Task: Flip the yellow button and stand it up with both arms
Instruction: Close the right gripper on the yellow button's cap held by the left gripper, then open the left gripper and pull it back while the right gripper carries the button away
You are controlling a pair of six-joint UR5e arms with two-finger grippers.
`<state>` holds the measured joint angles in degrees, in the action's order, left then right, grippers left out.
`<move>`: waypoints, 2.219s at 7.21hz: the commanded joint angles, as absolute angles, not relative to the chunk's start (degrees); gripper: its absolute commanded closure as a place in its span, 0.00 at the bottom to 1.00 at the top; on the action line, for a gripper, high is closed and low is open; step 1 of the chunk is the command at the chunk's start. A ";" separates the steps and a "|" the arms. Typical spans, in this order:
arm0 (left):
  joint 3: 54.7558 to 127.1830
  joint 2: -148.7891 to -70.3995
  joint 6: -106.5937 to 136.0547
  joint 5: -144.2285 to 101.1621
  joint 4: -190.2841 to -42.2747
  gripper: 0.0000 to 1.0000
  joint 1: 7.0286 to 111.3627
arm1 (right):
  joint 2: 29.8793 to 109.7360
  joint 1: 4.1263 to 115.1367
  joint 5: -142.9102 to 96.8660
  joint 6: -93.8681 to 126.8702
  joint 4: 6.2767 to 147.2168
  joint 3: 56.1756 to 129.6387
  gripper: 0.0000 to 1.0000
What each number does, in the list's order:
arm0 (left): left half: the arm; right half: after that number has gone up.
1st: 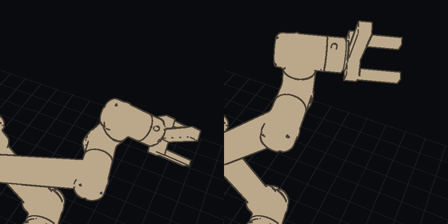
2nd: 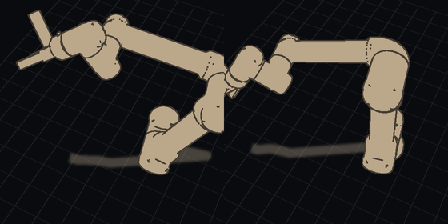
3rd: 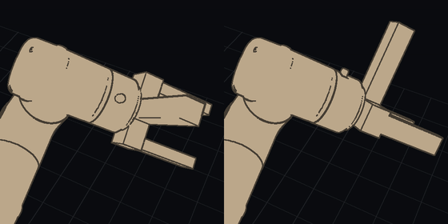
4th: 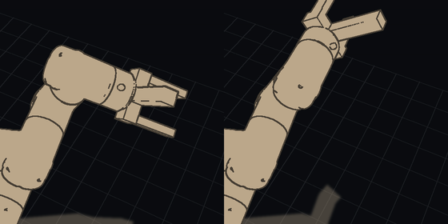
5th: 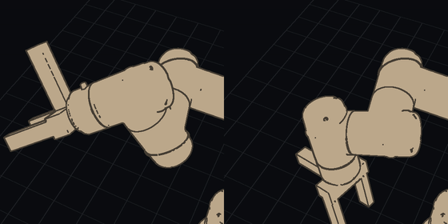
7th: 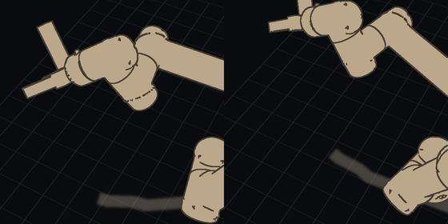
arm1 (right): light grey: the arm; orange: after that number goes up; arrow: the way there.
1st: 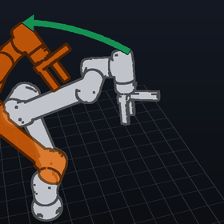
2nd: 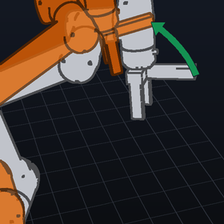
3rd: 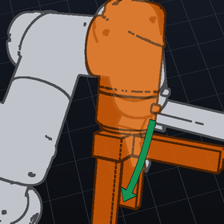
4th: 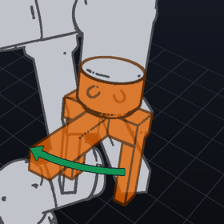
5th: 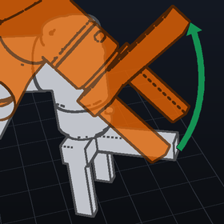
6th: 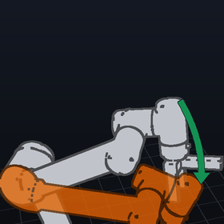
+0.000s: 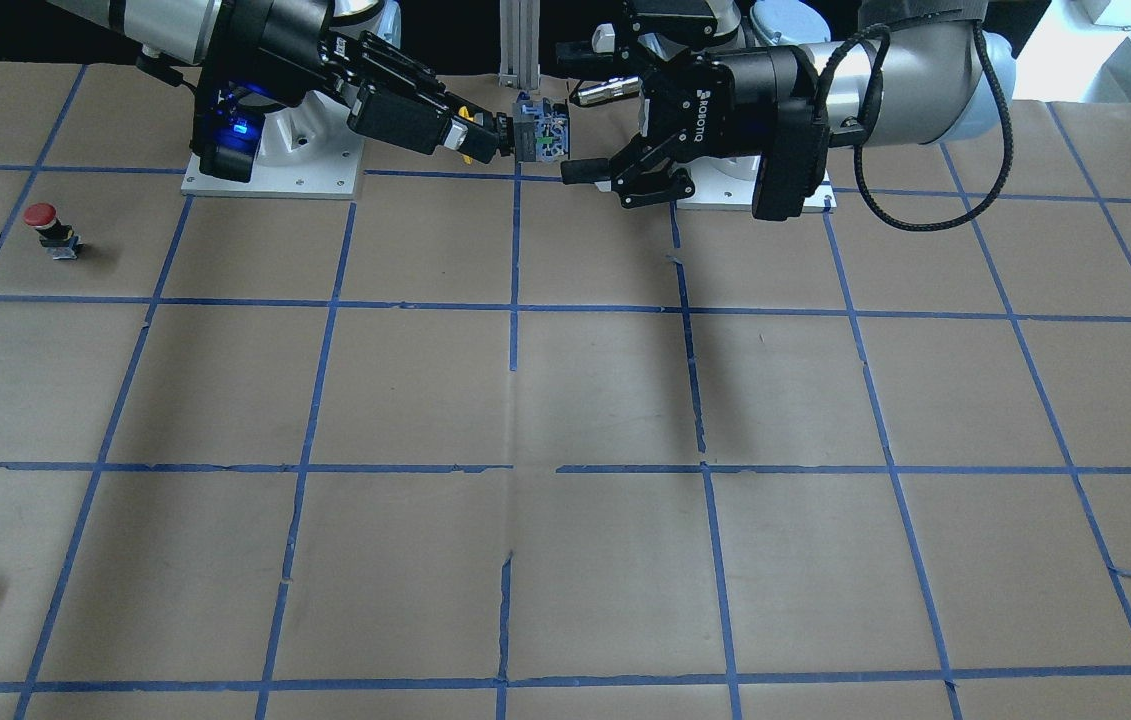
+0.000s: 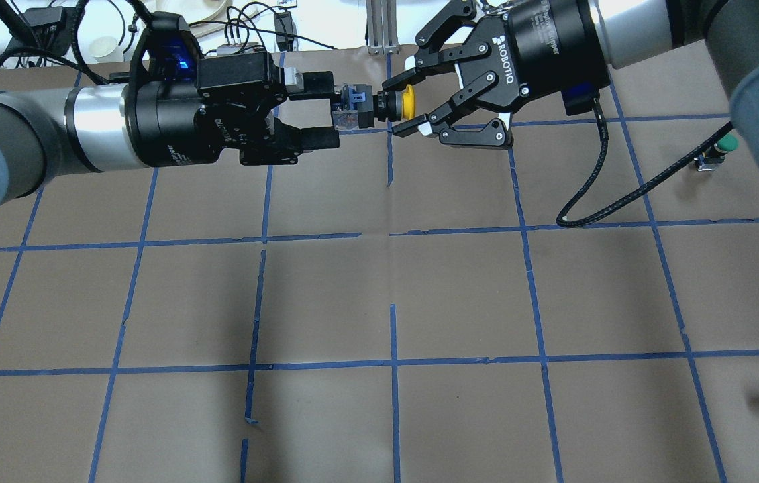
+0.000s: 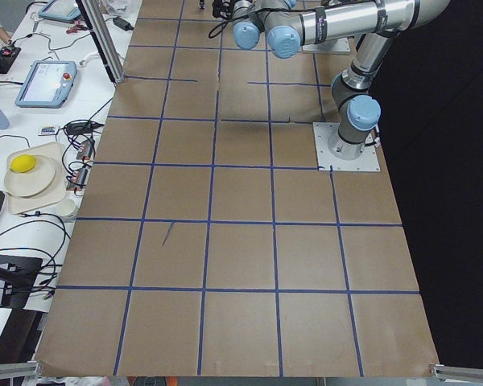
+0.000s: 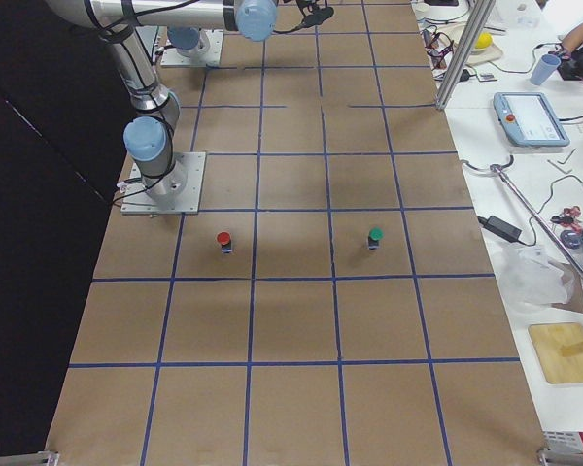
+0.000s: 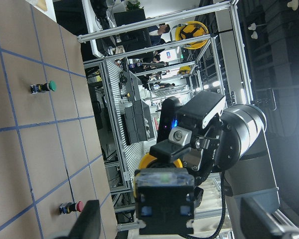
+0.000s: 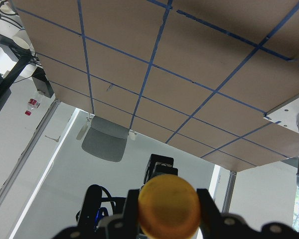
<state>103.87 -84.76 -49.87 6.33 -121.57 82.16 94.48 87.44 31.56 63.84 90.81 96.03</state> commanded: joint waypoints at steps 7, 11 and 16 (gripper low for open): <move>103.98 -85.78 -31.11 57.86 -97.74 0.00 81.74 | 94.22 72.89 71.77 -7.27 91.84 105.44 0.81; 103.80 -85.35 -29.89 72.07 -93.78 0.00 82.00 | 94.05 60.94 75.59 -45.52 113.25 115.30 0.81; 99.51 -85.96 -18.92 85.15 -89.74 0.00 84.98 | 93.69 44.50 70.58 -95.87 121.99 122.08 0.81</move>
